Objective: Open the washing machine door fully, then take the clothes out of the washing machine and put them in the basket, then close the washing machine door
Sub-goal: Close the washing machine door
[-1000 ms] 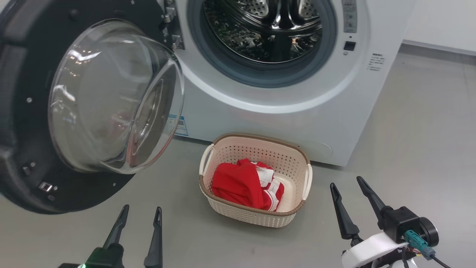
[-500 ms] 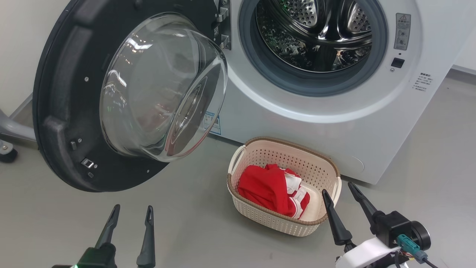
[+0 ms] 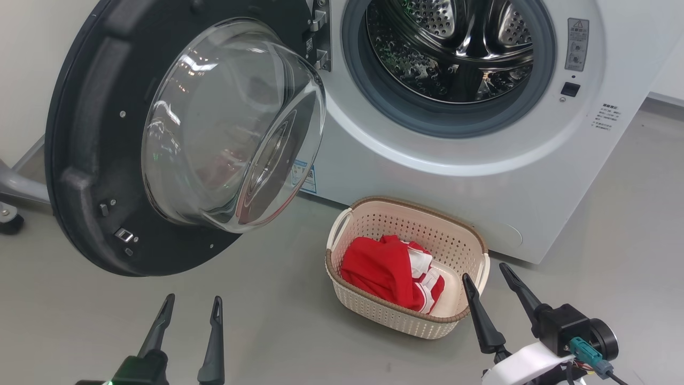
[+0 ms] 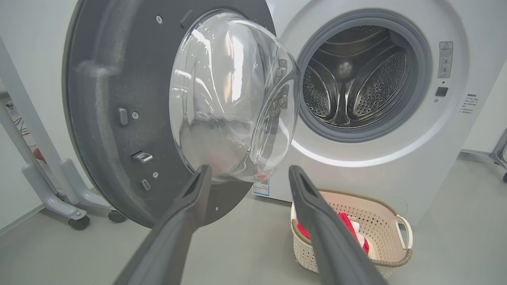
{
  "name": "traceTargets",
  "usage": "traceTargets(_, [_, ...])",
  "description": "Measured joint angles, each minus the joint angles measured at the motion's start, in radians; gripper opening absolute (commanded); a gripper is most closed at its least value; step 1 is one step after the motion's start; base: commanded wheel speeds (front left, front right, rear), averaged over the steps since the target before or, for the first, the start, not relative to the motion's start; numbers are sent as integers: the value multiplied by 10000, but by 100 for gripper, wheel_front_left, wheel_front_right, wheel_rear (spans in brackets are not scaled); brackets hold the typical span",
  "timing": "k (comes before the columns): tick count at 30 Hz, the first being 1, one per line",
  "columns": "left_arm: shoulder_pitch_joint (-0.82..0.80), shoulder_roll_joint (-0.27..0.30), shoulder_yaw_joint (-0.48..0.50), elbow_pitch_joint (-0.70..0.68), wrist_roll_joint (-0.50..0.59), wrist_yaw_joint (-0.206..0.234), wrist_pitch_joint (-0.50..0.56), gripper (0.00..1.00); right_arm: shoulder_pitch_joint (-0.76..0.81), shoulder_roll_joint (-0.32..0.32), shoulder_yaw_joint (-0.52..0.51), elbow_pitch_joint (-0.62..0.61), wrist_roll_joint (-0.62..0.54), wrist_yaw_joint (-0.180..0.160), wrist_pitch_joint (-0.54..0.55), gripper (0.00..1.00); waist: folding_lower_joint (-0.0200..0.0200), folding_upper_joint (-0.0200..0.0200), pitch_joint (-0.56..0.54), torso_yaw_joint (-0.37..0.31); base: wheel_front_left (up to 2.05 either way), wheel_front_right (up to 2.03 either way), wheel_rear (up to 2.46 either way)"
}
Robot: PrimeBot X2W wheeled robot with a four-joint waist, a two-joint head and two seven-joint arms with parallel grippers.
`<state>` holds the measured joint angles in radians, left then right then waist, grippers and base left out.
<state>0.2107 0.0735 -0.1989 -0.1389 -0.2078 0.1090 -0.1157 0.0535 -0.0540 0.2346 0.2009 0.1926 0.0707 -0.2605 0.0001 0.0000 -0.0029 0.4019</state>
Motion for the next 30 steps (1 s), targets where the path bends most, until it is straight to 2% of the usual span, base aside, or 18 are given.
traceTargets(7, [2, 0, -6, -2, 0, 0, 13, 100, -4, 0, 0, -10, 0, 0, 0, 100, 0, 0, 14, 16, 0, 0, 0])
traceTargets(8, [2, 0, -8, -2, -2, 0, 13, 68, -4, 2, 0, -10, 0, 0, 0, 100, 0, 0, 19, 22, 0, 0, 0])
traceTargets(9, [2, 0, -10, -2, -2, 0, 13, 42, -5, 2, 0, -10, 0, 0, 0, 100, 0, 0, 25, 28, 0, 0, 0])
traceTargets(10, [2, 0, -13, -2, -4, 0, 17, 4, -6, 2, -2, -10, 0, 0, 0, 100, 0, 0, 32, 34, 0, 0, 0])
traceTargets(11, [2, 2, -23, -2, -4, 0, 42, 0, -6, 2, -2, -12, 0, 0, 0, 100, 0, 0, 40, 39, 0, 0, 0])
traceTargets(16, [2, 4, -52, -155, -201, -23, 82, 0, -8, 6, 2, -59, -2, -2, 0, 100, 0, 0, 112, 53, 0, 0, 0])
traceTargets(18, [2, -4, -63, -284, -449, -186, -6, 0, -16, 8, 2, -69, -2, -4, 0, 100, 0, 0, 153, 55, 0, 0, 0])
traceTargets(22, [-1, -73, -132, -554, -1764, -679, -73, 0, -16, 10, 0, -69, -2, -13, 0, 100, 0, 0, 204, 64, 0, 0, 0])
traceTargets(26, [-23, -228, -178, -1106, -3753, -1281, -169, 0, -21, 10, -21, -96, -2, -15, 0, 100, 0, 0, 288, 79, 0, 0, 0])
traceTargets(30, [-117, -238, 198, -1728, -5833, -1739, -458, 0, -35, -4, -31, -159, -15, -15, 0, 100, 0, 0, 410, 104, 0, 0, 0])
